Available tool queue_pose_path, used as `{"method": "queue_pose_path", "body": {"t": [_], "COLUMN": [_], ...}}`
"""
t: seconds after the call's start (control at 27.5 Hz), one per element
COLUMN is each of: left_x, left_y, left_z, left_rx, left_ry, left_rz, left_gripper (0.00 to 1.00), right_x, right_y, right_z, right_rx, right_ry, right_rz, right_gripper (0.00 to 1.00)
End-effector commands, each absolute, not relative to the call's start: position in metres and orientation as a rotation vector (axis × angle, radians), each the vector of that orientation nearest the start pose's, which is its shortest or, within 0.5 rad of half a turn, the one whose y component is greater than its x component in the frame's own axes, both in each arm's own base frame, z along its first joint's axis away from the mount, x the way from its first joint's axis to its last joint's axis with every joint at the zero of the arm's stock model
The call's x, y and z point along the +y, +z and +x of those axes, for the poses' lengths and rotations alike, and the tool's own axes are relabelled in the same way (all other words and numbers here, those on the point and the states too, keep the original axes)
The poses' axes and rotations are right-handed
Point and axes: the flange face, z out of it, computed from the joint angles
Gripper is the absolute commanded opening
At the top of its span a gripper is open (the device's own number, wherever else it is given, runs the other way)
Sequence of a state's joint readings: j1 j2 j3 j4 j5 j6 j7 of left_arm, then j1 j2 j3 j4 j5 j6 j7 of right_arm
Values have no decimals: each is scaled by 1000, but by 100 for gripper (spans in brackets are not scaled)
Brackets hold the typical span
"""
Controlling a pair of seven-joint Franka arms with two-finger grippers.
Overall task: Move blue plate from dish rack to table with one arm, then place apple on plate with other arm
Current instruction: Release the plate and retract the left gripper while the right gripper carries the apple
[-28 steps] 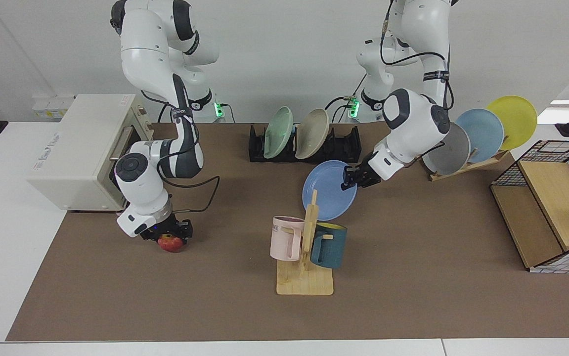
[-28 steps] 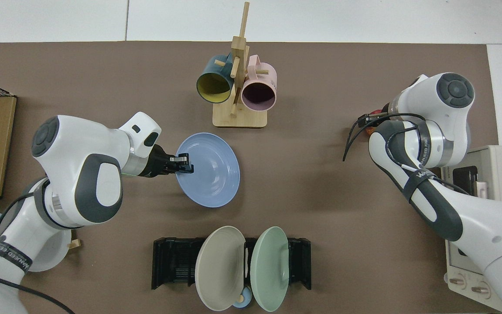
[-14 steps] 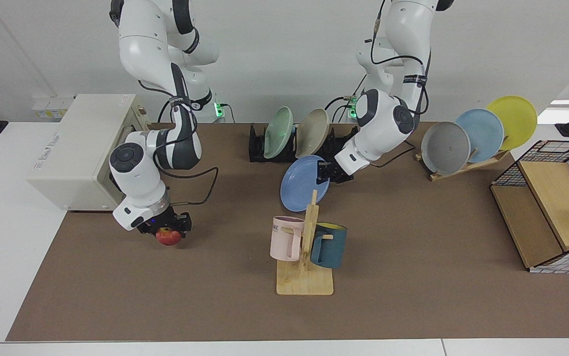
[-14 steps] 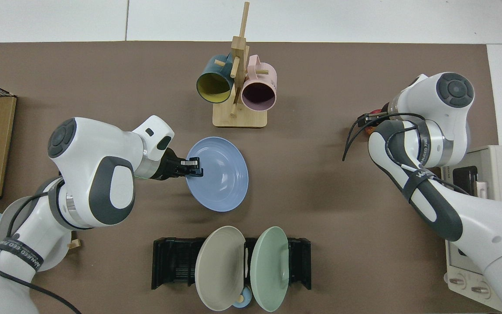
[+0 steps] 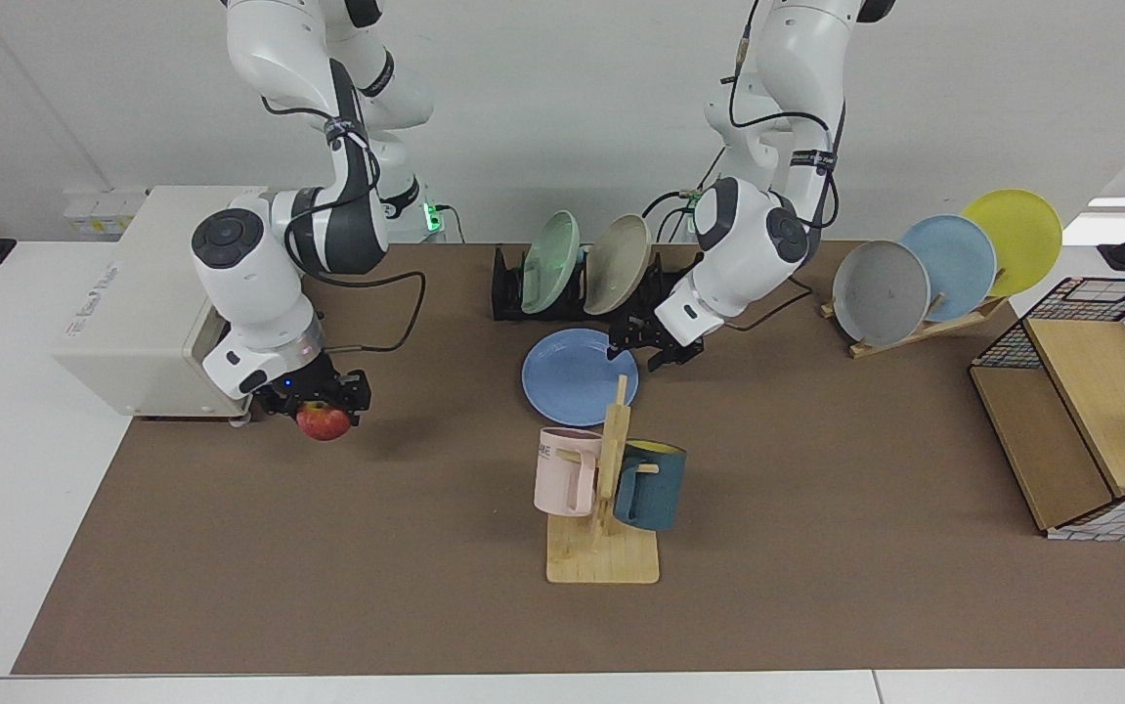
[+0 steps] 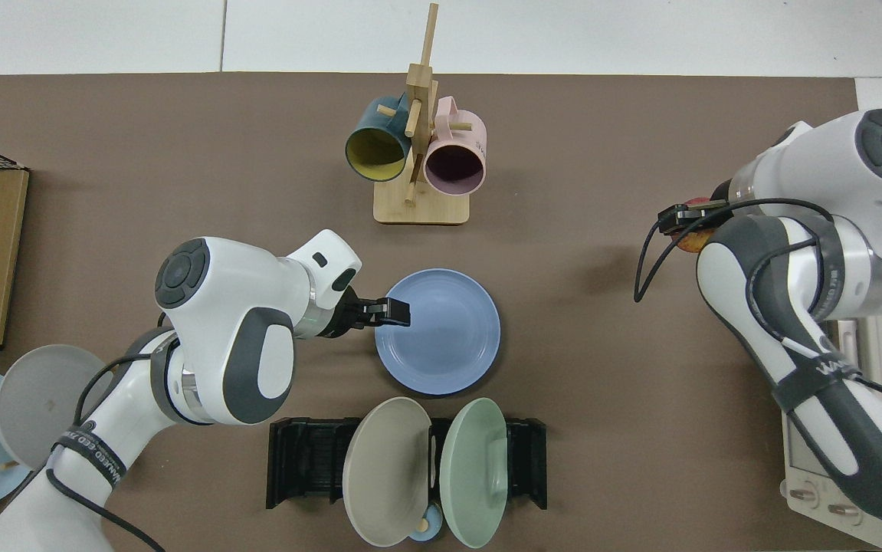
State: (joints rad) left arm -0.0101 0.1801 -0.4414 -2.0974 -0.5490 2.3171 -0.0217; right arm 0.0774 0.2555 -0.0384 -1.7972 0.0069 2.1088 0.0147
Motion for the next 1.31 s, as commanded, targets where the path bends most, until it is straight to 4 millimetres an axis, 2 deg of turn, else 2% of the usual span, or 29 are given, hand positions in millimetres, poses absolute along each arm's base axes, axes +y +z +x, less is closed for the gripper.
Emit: {"method": "queue_pose_path", "body": {"t": [0.0,0.04,0.15,0.18,0.33,0.47,0.58,0.73,0.8,0.91,1.05,1.2,1.27], "left_x": [-247,-245,-216,-209,-188,-156,-141,-117,-103,-93,-88,-76,-73], "left_y": [368,381,414,430,480,531,555,591,610,636,644,647,647], "left_z": [524,526,541,544,549,560,562,555,546,527,516,514,516], "left_rx": [85,115,144,179,284,275,305,316,338,351,333,310,301], "left_ry": [86,73,94,98,129,134,131,123,106,69,102,104,99], "left_rz": [-3600,-3574,-3466,-3410,-3226,-3145,-3095,-3075,-3077,-3069,-3067,-3074,-3076], "left_gripper": [94,95,98,97,98,98,98,98,99,99,100,100,100], "right_x": [29,32,52,56,91,122,146,189,203,234,269,304,319], "right_y": [435,436,437,438,440,441,443,441,440,437,433,427,415], "right_z": [605,604,601,600,596,591,587,576,573,564,557,546,540], "right_rx": [2,2,34,58,111,187,235,287,325,356,414,433,423], "right_ry": [-39,-29,-24,-27,-34,-47,-55,-58,-60,-58,-54,-53,-36], "right_rz": [-3142,-3142,-3141,-3140,-3137,-3129,-3122,-3113,-3108,-3102,-3091,-3087,-3104], "right_gripper": [0,0,0,0,0,0,0,0,0,0,0,0,0]}}
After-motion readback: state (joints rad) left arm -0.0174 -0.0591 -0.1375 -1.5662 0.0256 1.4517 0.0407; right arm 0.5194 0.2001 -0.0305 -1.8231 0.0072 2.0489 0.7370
